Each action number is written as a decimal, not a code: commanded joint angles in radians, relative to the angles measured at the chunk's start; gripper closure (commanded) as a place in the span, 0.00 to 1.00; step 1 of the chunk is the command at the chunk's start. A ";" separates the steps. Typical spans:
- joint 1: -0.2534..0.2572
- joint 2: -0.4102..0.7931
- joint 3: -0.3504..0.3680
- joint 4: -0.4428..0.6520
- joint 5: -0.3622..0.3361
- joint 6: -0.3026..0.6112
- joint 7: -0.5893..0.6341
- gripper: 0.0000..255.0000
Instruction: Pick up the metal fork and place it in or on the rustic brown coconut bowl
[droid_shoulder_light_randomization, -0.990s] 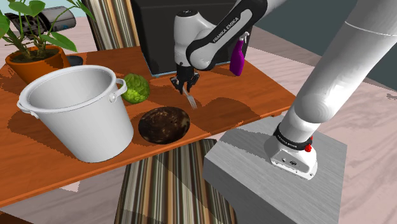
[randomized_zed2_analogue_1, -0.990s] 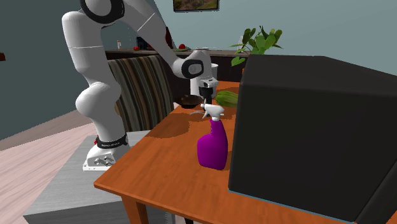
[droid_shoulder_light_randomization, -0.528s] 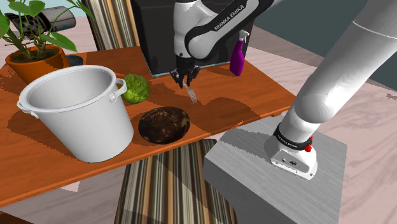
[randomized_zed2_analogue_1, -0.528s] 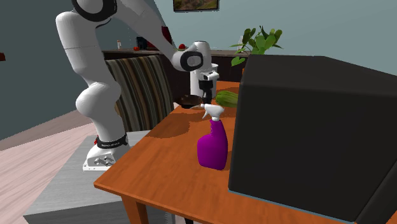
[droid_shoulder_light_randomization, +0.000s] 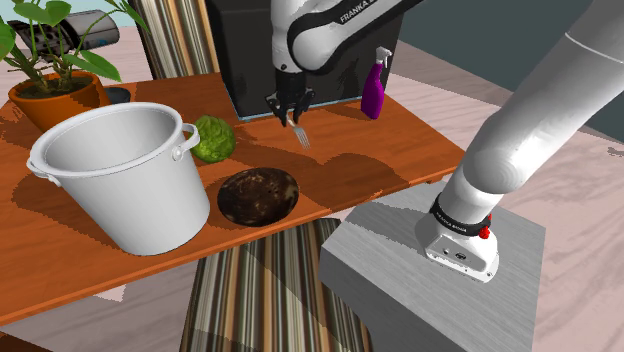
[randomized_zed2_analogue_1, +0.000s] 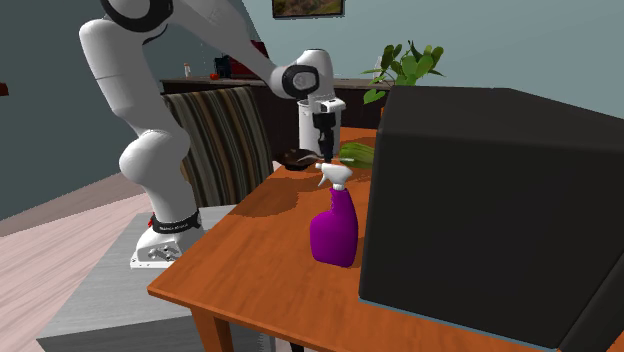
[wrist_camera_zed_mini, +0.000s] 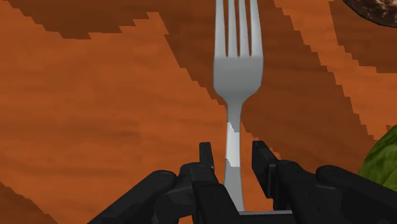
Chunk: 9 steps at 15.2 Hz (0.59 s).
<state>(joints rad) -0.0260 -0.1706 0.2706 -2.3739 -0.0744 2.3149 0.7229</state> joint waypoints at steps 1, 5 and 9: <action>0.002 -0.017 -0.002 0.014 0.007 -0.030 -0.007 1.00; 0.004 -0.042 -0.005 0.046 0.018 -0.086 -0.018 1.00; 0.036 -0.051 0.043 0.036 0.024 -0.089 0.058 1.00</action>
<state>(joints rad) -0.0007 -0.2207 0.2966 -2.3328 -0.0516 2.2224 0.7530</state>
